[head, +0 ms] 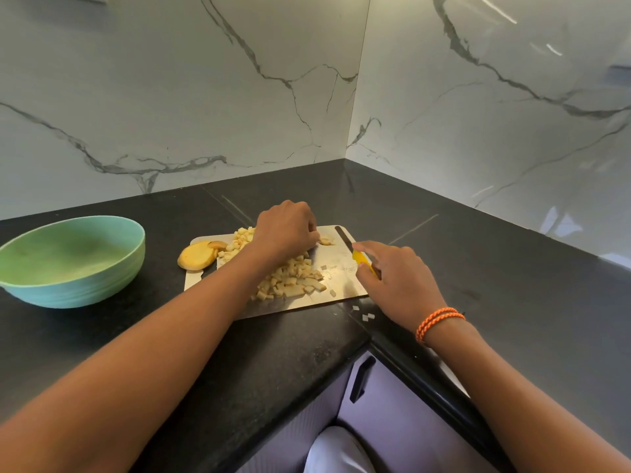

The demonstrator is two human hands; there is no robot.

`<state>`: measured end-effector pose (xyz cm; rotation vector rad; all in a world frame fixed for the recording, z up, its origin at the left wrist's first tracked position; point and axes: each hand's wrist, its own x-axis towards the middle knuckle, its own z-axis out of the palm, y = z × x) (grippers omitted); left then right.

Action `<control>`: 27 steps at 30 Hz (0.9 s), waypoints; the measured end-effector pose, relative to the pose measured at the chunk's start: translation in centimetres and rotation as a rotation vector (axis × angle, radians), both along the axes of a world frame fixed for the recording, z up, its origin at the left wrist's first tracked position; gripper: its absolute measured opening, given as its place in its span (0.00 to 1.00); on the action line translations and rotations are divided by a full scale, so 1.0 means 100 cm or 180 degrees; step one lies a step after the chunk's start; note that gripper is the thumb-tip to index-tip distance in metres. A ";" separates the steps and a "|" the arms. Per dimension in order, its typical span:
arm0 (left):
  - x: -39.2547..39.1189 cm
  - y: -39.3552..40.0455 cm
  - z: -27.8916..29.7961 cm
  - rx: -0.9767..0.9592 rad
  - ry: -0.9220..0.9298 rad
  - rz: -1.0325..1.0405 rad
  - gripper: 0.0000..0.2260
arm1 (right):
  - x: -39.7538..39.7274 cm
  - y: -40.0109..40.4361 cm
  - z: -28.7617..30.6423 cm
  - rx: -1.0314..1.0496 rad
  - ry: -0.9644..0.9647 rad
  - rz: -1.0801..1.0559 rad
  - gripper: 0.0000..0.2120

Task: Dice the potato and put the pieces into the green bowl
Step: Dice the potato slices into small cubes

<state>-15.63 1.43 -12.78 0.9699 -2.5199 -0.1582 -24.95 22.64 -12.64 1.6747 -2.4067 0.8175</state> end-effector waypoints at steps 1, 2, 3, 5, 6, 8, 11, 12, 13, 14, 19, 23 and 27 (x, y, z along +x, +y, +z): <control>0.001 -0.002 0.000 0.0052 -0.0007 -0.0044 0.09 | 0.000 -0.004 -0.001 0.0004 0.0010 -0.0035 0.20; 0.002 -0.004 0.000 0.0086 -0.0015 -0.0070 0.11 | 0.000 -0.008 0.000 0.0024 0.0014 -0.0052 0.20; 0.002 -0.005 -0.001 0.0104 -0.0028 -0.0076 0.12 | 0.001 -0.012 0.000 0.0055 0.0013 -0.0060 0.20; 0.001 -0.005 -0.004 0.0050 -0.0006 -0.0028 0.12 | 0.002 -0.019 0.001 0.0103 -0.0022 -0.0072 0.20; -0.001 -0.004 -0.005 -0.0017 0.0026 0.0007 0.10 | 0.002 -0.021 0.001 0.0119 -0.0043 -0.0076 0.20; -0.004 -0.002 -0.006 -0.0148 0.0076 0.0073 0.08 | 0.003 -0.026 0.000 0.0162 -0.0048 -0.0081 0.20; -0.007 -0.001 -0.007 -0.0224 0.0108 0.0127 0.06 | 0.003 -0.031 0.000 0.0198 0.0012 -0.0091 0.20; -0.007 -0.001 -0.007 -0.0230 0.0102 0.0134 0.06 | 0.003 -0.033 0.000 0.0190 0.0042 -0.0099 0.20; -0.007 -0.002 -0.007 -0.0229 0.0090 0.0133 0.07 | 0.004 -0.035 0.000 0.0175 0.0084 -0.0112 0.21; -0.006 -0.003 -0.007 -0.0221 0.0073 0.0118 0.07 | 0.005 -0.036 0.001 0.0157 0.0131 -0.0121 0.21; 0.000 -0.010 -0.003 -0.0209 -0.0081 0.0015 0.07 | 0.012 -0.042 0.001 0.0142 0.0244 -0.0107 0.21; -0.001 -0.007 -0.005 -0.0277 -0.0046 0.0073 0.08 | 0.014 -0.042 -0.005 0.0367 0.0308 -0.0049 0.20; -0.002 -0.005 -0.006 -0.0375 0.0024 0.0148 0.08 | 0.013 -0.036 -0.004 0.0392 0.0314 0.0045 0.21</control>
